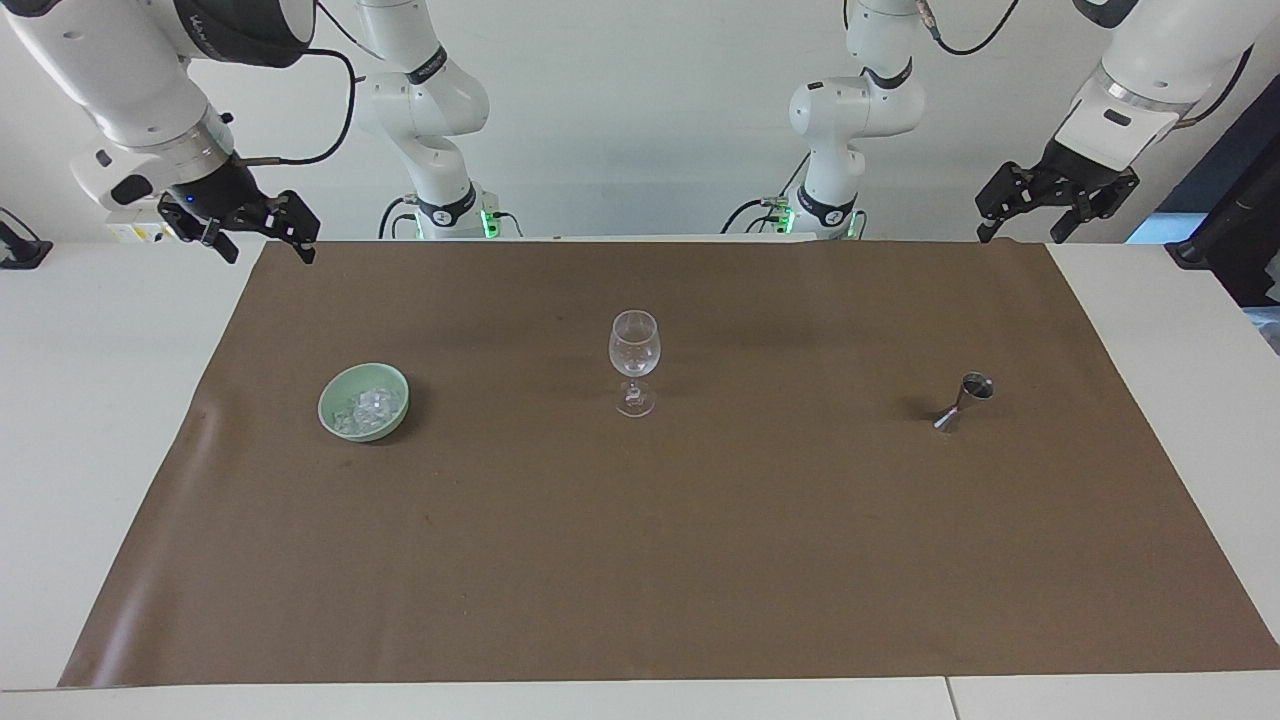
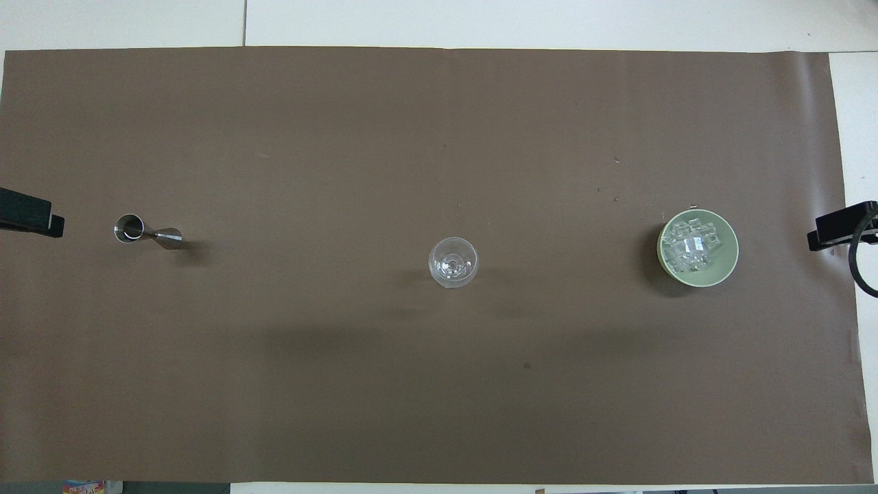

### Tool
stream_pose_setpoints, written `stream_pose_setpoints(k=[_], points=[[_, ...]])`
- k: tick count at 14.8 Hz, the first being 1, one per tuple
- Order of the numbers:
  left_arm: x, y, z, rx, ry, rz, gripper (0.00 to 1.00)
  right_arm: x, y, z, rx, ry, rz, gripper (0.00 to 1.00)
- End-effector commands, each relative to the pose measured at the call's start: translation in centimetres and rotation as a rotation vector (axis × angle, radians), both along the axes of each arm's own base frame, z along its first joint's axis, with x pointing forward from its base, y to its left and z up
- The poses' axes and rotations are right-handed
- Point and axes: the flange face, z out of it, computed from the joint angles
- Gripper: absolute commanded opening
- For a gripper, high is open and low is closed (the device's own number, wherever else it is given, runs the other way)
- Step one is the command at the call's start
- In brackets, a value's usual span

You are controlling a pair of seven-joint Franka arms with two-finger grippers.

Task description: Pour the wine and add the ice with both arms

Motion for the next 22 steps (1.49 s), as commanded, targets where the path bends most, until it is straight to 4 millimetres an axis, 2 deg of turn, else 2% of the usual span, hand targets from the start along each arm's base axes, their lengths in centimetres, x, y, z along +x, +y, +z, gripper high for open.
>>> stream_pose_setpoints(k=[1, 6, 11, 14, 17, 19, 22], points=[[-0.5, 0.5, 0.0, 0.012, -0.008, -0.010, 1.00, -0.2, 0.1, 0.3, 0.010, -0.015, 0.006, 1.00], [-0.9, 0.5, -0.2, 0.012, 0.003, -0.015, 1.00, -0.1, 0.1, 0.3, 0.010, -0.018, 0.006, 1.00], [-3.1, 0.4, -2.9, 0.017, 0.050, -0.018, 1.00, -0.1, 0.1, 0.3, 0.010, -0.018, 0.006, 1.00], [-2.2, 0.6, -2.7, 0.017, 0.003, -0.016, 1.00, -0.1, 0.1, 0.3, 0.010, -0.017, 0.007, 1.00], [0.7, 0.9, -3.0, 0.000, 0.060, -0.003, 1.00, -0.1, 0.1, 0.3, 0.010, -0.018, 0.009, 1.00], [1.8, 3.4, -3.2, -0.061, 0.093, 0.154, 1.00, -0.1, 0.1, 0.3, 0.010, -0.018, 0.009, 1.00], [2.8, 4.1, -4.3, -0.118, 0.131, 0.510, 1.00, -0.1, 0.1, 0.3, 0.010, -0.017, 0.010, 1.00]])
